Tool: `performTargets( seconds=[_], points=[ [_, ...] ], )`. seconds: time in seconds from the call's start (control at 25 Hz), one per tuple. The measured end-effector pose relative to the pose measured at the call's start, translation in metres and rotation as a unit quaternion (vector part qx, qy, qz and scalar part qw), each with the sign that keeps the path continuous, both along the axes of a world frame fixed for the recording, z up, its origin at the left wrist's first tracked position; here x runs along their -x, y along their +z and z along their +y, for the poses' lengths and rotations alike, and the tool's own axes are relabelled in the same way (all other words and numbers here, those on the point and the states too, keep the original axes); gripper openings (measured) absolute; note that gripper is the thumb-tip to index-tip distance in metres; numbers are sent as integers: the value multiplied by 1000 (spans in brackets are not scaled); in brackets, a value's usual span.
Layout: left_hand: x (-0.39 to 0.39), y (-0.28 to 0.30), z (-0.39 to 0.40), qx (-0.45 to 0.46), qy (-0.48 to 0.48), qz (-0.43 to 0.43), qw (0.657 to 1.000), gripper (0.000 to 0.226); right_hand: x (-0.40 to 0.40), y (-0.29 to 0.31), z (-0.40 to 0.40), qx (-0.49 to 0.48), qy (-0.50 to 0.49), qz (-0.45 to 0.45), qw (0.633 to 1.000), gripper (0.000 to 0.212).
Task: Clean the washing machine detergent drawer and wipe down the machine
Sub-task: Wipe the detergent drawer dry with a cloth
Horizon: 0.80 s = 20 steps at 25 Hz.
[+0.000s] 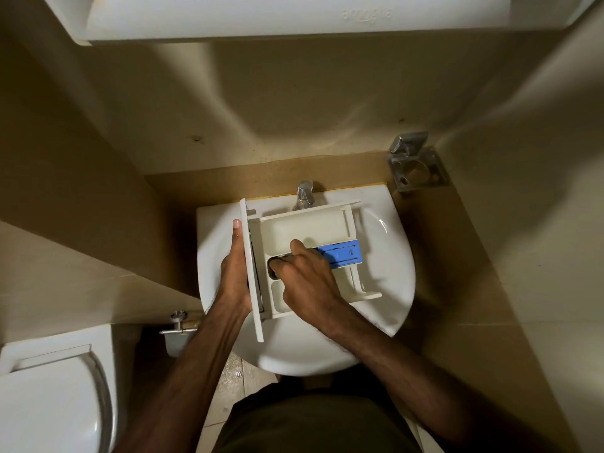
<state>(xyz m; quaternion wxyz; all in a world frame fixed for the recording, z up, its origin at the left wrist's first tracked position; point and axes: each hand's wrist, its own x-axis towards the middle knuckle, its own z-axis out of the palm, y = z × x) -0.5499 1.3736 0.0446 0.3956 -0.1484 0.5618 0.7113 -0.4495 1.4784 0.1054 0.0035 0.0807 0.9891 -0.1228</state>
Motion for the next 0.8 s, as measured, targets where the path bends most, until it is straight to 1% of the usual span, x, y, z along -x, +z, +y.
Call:
performTargets(
  seconds=[0.08,0.16,0.2,0.28,0.36,0.44,0.56,0.6,0.64,0.68,0.76,0.8],
  points=[
    [1,-8,-3,-7,0,3,1000,82,3,6,3,30,6,3,1000,33],
    [-1,-9,-3,2,3,7,1000,75,4,19,9,64,2,26,998,34],
    [-1,-9,-2,4,3,9,1000,75,4,27,12,86,-3,41,995,32],
    [-1,-5,0,-1,4,3,1000,84,-3,42,19,131,-15,55,990,29],
    [1,-2,0,-19,18,-9,1000,93,-19,53,29,170,-42,69,982,36],
    [7,0,-2,-39,20,-20,999,91,-38,57,43,218,-113,118,962,40],
    [13,6,-4,-67,27,-27,997,82,-56,58,61,273,-264,202,903,43],
    [15,8,-5,-70,27,-30,997,82,-60,58,63,278,-295,226,886,44],
    [16,10,-5,-75,32,-33,996,80,-63,57,64,267,-301,246,882,45],
    [16,12,-4,-75,37,-31,996,75,-65,56,62,238,-280,266,891,44],
    [14,21,-1,-92,27,-19,995,62,-67,49,54,152,-181,291,927,41],
    [13,24,0,-101,20,-19,995,57,-68,44,49,113,-134,283,943,39]
  ],
)
